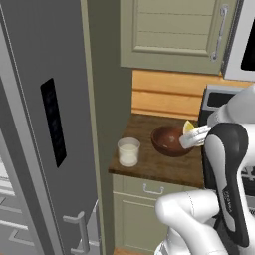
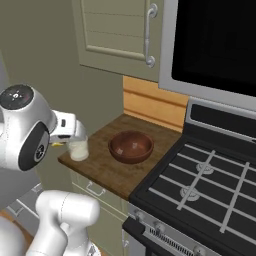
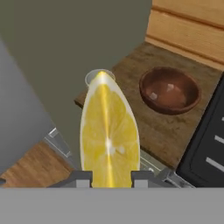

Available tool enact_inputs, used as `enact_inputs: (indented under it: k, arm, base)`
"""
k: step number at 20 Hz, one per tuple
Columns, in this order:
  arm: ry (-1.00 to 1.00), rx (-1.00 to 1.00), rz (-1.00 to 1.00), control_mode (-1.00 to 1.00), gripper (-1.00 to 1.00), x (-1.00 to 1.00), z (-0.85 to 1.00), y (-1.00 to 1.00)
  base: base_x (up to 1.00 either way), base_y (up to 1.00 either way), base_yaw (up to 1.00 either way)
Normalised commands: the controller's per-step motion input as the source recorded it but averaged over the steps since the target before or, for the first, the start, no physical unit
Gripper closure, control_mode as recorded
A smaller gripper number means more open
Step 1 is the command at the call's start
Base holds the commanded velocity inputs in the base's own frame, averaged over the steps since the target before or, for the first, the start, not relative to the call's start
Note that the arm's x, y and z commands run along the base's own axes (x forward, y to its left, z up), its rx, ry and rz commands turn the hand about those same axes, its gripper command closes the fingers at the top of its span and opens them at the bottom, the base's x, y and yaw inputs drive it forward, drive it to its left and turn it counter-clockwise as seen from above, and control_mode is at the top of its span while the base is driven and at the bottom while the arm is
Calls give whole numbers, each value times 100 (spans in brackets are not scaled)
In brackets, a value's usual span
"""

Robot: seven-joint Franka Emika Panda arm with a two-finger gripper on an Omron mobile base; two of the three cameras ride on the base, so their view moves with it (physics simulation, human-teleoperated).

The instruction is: Grab a lemon wedge from the fridge and one ice cube from the ice bowl, and put them in the glass of lemonade.

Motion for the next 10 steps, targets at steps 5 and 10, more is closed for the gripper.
enact_inputs:
  k: [5, 10]
  arm:
    - [-8, -14, 17, -100, 100, 16, -10, 0]
    - [-10, -12, 12, -100, 100, 3, 0, 0]
  base:
    - [0, 0, 0]
    - [0, 0, 0]
